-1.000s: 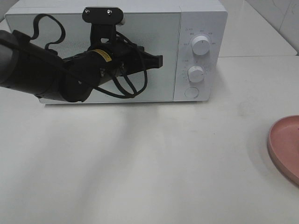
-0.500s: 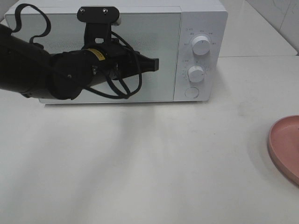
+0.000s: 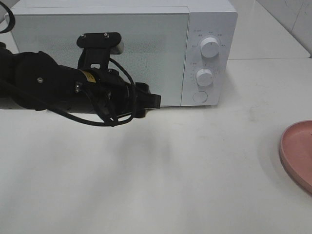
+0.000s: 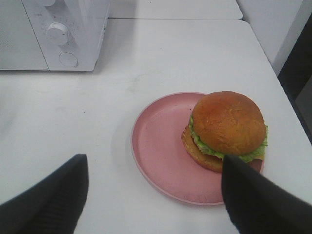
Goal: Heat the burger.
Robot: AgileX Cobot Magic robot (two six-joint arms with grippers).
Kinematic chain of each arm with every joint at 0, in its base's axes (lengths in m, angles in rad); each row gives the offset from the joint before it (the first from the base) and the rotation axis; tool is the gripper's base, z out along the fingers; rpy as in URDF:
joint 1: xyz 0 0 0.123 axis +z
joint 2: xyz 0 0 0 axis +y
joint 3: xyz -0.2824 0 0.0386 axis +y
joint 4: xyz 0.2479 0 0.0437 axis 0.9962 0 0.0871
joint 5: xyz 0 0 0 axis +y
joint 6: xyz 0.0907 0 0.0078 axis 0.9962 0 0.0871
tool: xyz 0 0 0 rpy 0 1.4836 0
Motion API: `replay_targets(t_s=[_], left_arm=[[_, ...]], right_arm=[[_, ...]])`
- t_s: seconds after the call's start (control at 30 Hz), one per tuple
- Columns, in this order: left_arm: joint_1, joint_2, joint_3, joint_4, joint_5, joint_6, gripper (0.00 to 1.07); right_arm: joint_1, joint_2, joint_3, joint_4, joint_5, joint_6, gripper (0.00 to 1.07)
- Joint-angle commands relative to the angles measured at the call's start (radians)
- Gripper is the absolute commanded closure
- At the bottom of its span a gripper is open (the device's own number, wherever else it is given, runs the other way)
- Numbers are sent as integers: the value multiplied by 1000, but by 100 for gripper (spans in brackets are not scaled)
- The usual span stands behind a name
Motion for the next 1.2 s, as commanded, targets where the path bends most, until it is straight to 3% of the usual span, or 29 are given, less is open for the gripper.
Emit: replay_targets(t_s=[0.03, 0.1, 0.17, 0.27, 0.47, 0.53, 0.57, 0.63, 0.67, 0.73, 0.83, 0.9, 1.0, 1.07, 1.17, 1.2], left_arm=[[0, -30, 5, 41, 193, 2, 7], [0, -37, 5, 60, 229, 2, 7], [0, -76, 5, 153, 392, 2, 7], [0, -113, 5, 217, 530, -3, 7], [0, -178, 5, 243, 673, -23, 7], [35, -244, 5, 284, 762, -105, 7], [35, -244, 5, 284, 762, -105, 7], [100, -295, 5, 313, 826, -148, 7], [100, -295, 5, 313, 826, -148, 7], [186, -352, 5, 322, 913, -149, 7], [219, -374, 5, 325, 939, -149, 7], [349, -463, 5, 342, 1046, -149, 7], [378, -483, 5, 346, 1065, -149, 7], [518, -568, 7, 376, 1137, -149, 7], [544, -589, 9, 380, 1152, -150, 7], [603, -636, 27, 392, 1187, -150, 7]], right_arm=[[-7, -29, 1, -1, -4, -10, 34], [-7, -29, 1, -1, -4, -10, 34], [-7, -29, 1, -1, -4, -10, 34], [-7, -29, 1, -1, -4, -10, 34], [-7, -29, 1, -1, -4, -10, 34], [-7, -29, 1, -1, -4, -10, 34], [-7, -29, 1, -1, -4, -10, 34], [-7, -29, 1, -1, -4, -10, 34], [-7, -29, 1, -1, -4, -10, 34], [-7, -29, 1, -1, -4, -10, 34], [-7, -29, 1, -1, -4, -10, 34], [-7, -29, 1, -1, -4, -10, 34], [-7, -29, 1, -1, -4, -10, 34], [-7, -29, 1, -1, -4, -10, 34], [-7, -29, 1, -1, -4, -10, 34], [-7, -29, 1, -1, -4, -10, 34]])
